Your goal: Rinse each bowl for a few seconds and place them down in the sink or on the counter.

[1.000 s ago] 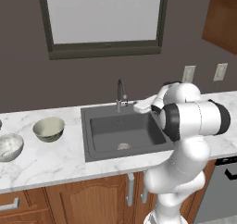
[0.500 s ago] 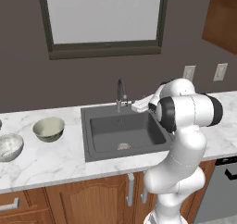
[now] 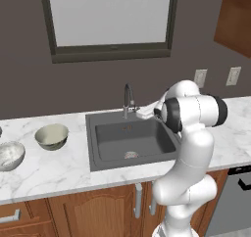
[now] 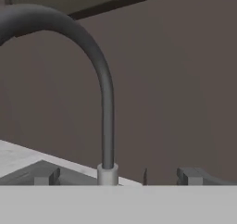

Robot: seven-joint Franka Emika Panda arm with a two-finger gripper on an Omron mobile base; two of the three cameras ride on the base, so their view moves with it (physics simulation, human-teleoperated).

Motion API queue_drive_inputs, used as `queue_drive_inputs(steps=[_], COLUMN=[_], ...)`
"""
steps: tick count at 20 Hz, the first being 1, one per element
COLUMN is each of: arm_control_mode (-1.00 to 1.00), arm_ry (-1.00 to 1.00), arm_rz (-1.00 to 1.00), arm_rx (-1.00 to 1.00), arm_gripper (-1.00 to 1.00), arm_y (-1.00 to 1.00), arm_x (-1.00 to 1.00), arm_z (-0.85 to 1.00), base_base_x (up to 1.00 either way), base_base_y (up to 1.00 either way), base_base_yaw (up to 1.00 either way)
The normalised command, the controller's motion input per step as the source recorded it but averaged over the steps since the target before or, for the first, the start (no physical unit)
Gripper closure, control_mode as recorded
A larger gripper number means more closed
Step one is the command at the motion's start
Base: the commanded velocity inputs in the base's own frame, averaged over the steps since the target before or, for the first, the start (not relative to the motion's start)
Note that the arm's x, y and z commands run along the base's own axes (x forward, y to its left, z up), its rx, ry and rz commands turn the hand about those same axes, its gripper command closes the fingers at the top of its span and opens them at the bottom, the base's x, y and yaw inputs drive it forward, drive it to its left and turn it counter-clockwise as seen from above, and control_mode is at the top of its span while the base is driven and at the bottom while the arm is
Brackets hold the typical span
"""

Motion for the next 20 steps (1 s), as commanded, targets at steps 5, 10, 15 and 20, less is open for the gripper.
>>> queue_drive_inputs(steps=[5,10,15,20], arm_control_mode=[-1.00,-1.00,-1.00,-1.00], arm_ry=[0.00,0.00,0.00,0.00], arm_rz=[0.00,0.00,0.00,0.00], arm_rx=[0.00,0.00,0.00,0.00], arm_gripper=[-1.00,-1.00,-1.00,-1.00], arm_y=[0.06,0.00,0.00,0.00], arm_x=[0.29,0.34,0.33,0.30], arm_z=[-0.17,-0.04,-0.08,-0.20], base_base_x=[0.00,0.00,0.00,0.00], base_base_y=[0.00,0.00,0.00,0.00], base_base_yaw=[0.00,0.00,0.00,0.00])
